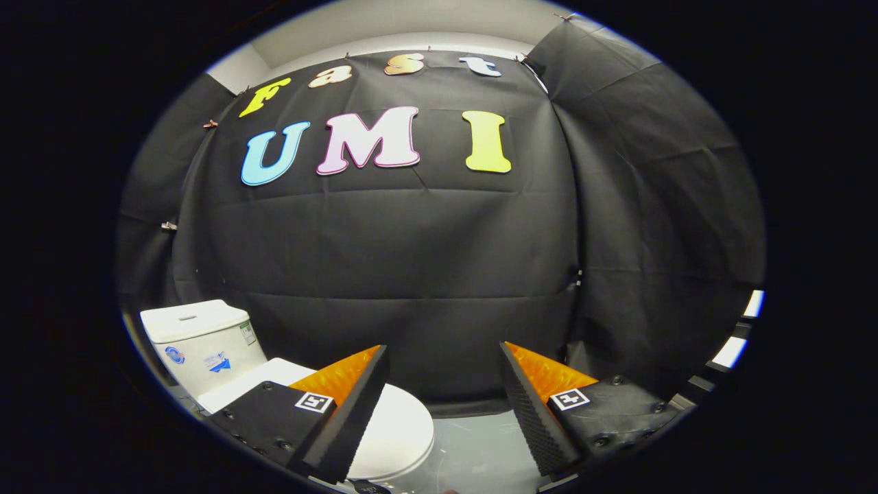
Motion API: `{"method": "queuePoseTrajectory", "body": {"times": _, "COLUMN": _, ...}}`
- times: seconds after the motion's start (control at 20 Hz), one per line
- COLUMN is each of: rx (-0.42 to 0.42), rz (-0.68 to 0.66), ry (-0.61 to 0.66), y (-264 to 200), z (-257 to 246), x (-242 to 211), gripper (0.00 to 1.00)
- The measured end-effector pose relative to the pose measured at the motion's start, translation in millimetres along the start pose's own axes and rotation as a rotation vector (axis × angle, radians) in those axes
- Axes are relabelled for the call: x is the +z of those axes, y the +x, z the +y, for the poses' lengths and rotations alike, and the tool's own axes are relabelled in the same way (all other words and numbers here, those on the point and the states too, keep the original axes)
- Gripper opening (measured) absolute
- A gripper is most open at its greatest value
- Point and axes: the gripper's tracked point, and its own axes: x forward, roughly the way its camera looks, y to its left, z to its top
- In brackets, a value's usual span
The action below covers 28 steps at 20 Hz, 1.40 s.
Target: Open the toilet lid.
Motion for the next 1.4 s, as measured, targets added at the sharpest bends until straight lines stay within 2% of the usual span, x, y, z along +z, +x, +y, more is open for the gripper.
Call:
{"method": "queuePoseTrajectory", "body": {"times": 0.45, "rx": 0.002, "rz": 0.023, "ry": -0.008, "y": -0.1, "z": -1.5, "x": 3.1, "gripper": 0.99}}
{"method": "queuePoseTrajectory", "body": {"times": 0.8, "rx": 0.002, "rz": 0.019, "ry": 0.007, "y": -1.7, "z": -6.6, "x": 27.8, "gripper": 0.99}}
{"method": "queuePoseTrajectory", "body": {"times": 1.1, "rx": -0.021, "rz": 0.089, "ry": 0.047, "y": -20.4, "z": -5.2, "x": -11.3, "gripper": 0.98}}
{"method": "queuePoseTrajectory", "body": {"times": 1.4, "rx": -0.031, "rz": 0.209, "ry": 0.092, "y": -48.1, "z": 1.8, "x": -82.5, "gripper": 0.99}}
